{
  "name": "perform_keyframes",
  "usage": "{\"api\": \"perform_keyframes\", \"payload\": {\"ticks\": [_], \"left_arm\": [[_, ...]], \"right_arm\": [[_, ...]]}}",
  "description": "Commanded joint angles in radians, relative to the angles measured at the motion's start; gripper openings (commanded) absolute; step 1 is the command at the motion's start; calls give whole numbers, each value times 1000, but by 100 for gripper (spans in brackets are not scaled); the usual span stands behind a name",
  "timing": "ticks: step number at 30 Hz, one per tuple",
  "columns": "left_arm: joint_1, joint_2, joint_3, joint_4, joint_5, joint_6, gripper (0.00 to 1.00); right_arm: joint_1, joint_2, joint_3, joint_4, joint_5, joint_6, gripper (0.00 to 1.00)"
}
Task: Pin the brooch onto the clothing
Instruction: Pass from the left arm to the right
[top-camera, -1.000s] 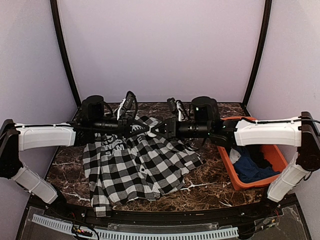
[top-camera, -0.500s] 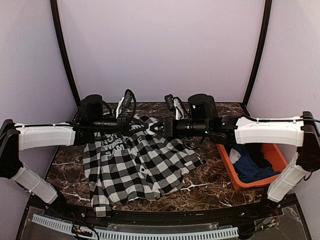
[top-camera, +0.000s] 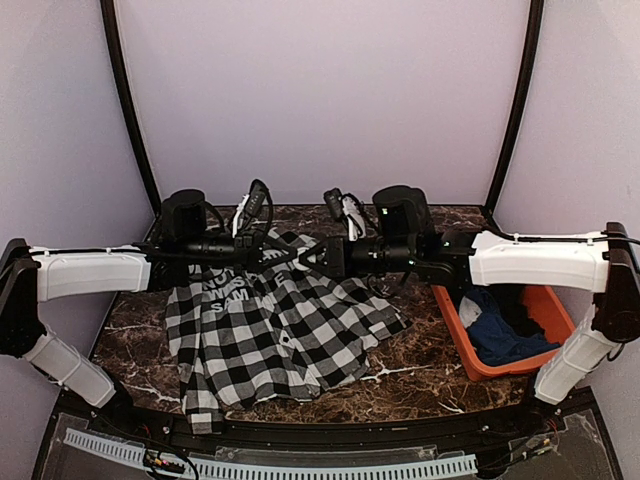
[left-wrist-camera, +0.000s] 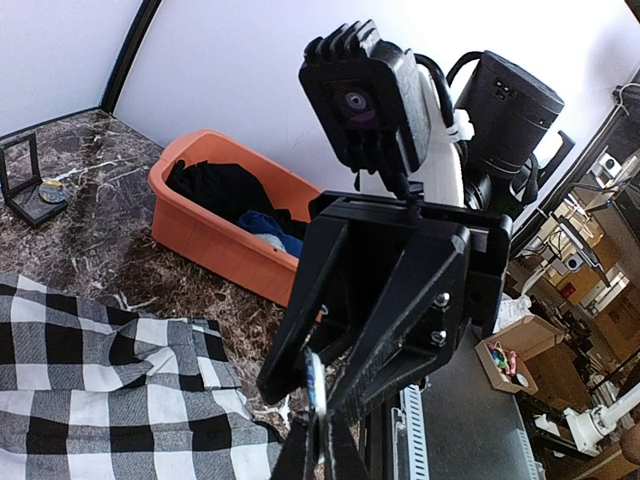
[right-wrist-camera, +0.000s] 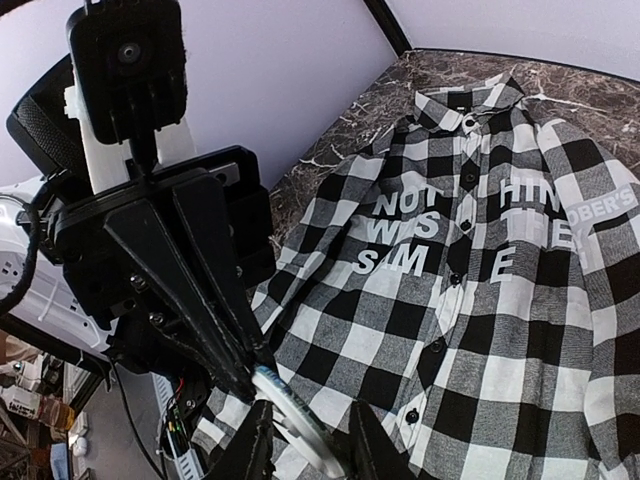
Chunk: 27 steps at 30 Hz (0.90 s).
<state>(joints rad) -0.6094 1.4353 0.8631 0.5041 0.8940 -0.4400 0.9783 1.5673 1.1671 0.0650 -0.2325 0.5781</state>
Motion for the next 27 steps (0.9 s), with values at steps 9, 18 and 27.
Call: {"api": "perform_keyframes", "payload": {"ticks": [9,18,27], "left_arm": [[-15,-25,0,18,25,20,1],[-15,-26,1,16,27,20,1],[-15,-25,0,20,27,18,1]], "right_arm": [[14,-15,5,-45,19,-46,27],[-17,-66,-70,64,-43,12,35],[-45,-110,-130,159,-72,94,41]]}}
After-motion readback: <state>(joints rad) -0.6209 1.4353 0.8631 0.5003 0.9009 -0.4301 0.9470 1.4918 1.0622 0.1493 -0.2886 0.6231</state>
